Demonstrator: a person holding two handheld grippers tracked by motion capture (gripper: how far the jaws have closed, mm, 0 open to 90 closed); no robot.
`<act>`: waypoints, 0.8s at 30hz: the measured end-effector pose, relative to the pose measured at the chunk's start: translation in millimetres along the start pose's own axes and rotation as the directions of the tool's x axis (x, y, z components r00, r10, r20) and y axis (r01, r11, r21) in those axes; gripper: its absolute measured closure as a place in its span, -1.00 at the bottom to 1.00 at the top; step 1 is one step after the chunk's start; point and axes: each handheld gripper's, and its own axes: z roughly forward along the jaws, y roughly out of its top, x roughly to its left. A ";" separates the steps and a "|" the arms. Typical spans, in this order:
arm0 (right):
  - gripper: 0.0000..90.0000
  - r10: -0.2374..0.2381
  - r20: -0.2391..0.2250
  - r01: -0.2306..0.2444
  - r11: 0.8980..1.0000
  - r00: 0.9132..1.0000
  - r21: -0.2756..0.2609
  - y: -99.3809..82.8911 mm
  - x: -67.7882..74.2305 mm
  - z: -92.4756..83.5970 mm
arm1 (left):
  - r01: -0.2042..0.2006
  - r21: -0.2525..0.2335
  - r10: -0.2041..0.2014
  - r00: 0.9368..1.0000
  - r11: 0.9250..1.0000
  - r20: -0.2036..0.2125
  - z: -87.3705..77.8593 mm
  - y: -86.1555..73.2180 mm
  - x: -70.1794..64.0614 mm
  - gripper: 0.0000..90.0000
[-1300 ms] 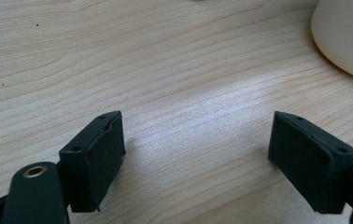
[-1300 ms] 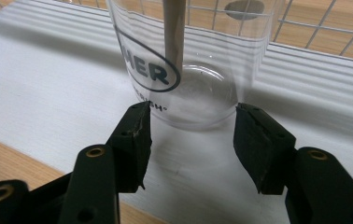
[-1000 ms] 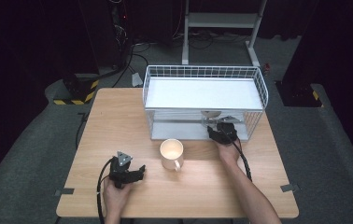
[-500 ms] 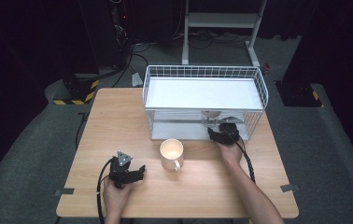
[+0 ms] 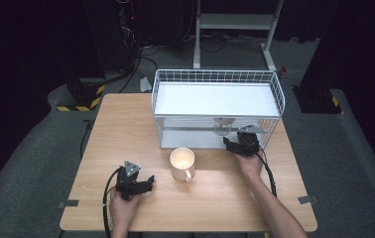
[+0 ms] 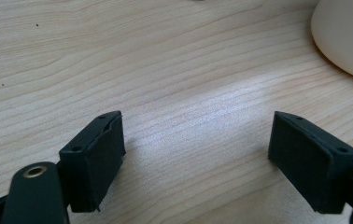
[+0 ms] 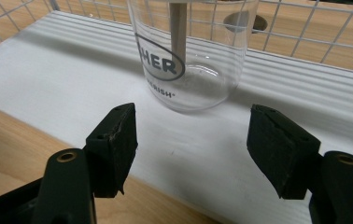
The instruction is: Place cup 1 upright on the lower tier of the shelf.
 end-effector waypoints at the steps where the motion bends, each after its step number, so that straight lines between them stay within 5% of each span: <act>1: -0.26 0.003 -0.001 -0.003 1.000 1.000 0.002 -0.5 -0.1 -1.0 | 0.000 0.000 0.000 1.000 1.000 0.000 0.0 0.0 0.0 -0.59; 19: -0.26 0.020 -0.039 -0.022 0.999 0.999 -0.032 -10.7 -6.2 -28.5 | -0.001 -0.001 0.001 1.000 1.000 0.000 0.1 0.0 0.1 -0.59; 24: -0.27 0.059 -0.060 -0.061 0.997 0.996 -0.036 -16.2 -2.9 -38.1 | 0.010 0.000 -0.010 1.000 1.000 -0.005 -1.7 -1.4 -1.7 -0.57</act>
